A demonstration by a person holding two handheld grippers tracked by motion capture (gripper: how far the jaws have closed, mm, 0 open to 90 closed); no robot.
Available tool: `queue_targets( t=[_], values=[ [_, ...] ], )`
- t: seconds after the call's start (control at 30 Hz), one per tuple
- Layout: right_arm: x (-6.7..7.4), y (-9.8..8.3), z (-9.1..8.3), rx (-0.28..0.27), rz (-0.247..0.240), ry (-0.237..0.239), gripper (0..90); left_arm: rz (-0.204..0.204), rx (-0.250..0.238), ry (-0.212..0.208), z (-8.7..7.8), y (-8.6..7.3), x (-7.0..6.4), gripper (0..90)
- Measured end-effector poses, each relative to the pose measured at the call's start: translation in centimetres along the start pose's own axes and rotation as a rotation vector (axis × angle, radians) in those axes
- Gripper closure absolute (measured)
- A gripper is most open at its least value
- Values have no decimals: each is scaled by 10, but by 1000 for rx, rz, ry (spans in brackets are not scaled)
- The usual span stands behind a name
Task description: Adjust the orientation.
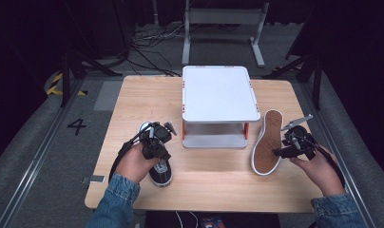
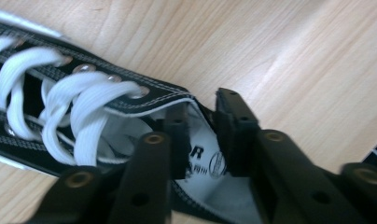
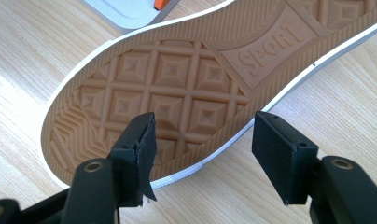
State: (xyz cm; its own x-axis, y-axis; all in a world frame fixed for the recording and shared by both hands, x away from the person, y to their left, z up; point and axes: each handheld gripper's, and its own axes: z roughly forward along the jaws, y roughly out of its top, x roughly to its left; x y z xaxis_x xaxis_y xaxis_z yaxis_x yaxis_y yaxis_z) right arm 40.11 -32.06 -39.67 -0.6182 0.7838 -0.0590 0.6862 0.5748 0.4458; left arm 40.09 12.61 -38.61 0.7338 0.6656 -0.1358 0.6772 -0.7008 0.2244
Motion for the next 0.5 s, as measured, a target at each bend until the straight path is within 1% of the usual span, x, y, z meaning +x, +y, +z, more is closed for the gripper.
queue_targets(
  t=[0.07, 0.1, 0.13, 0.17, 0.2, 0.23, 0.27, 0.3, 0.37, 0.4, 0.43, 0.47, 0.5],
  values=[
    [-1, 0, 0, 0, 0, -1, 400, 3, -8, -4, -4, -2, 0, 580],
    [-1, -1, 0, -1, 1, 0, 400, 0, -15, 20, -8, -4, -1, 539],
    [-1, -2, -1, -2, 2, 3, 398, -7, -39, 60, -19, -7, 0, 485],
    [-1, -2, -1, -2, 2, 3, 398, -7, -39, 60, -19, -7, 0, 461],
    [-1, -2, -2, -4, 3, 4, 397, -13, -69, 94, -27, -11, 2, 461],
    [-2, -3, -2, -6, 6, 4, 397, -27, -101, 123, -32, -14, 4, 409],
    [-2, -3, -2, -6, 7, 3, 397, -35, -121, 139, -37, -16, 7, 372],
    [-2, -4, -2, -5, 6, 3, 397, -52, -130, 144, -39, -18, 9, 352],
    [-2, -5, -2, -2, 9, 2, 396, -82, -133, 164, -41, -22, 18, 312],
    [-3, -6, -2, -1, 10, 1, 396, -100, -125, 168, -40, -23, 21, 304],
    [-3, -7, -2, -1, 11, 1, 396, -99, -110, 167, -38, -23, 24, 297],
    [-3, -8, -2, 0, 13, 1, 397, -91, -93, 162, -34, -22, 26, 284],
    [-3, -9, -3, 0, 15, -1, 396, -80, -75, 167, -32, -22, 27, 273]
  ],
)
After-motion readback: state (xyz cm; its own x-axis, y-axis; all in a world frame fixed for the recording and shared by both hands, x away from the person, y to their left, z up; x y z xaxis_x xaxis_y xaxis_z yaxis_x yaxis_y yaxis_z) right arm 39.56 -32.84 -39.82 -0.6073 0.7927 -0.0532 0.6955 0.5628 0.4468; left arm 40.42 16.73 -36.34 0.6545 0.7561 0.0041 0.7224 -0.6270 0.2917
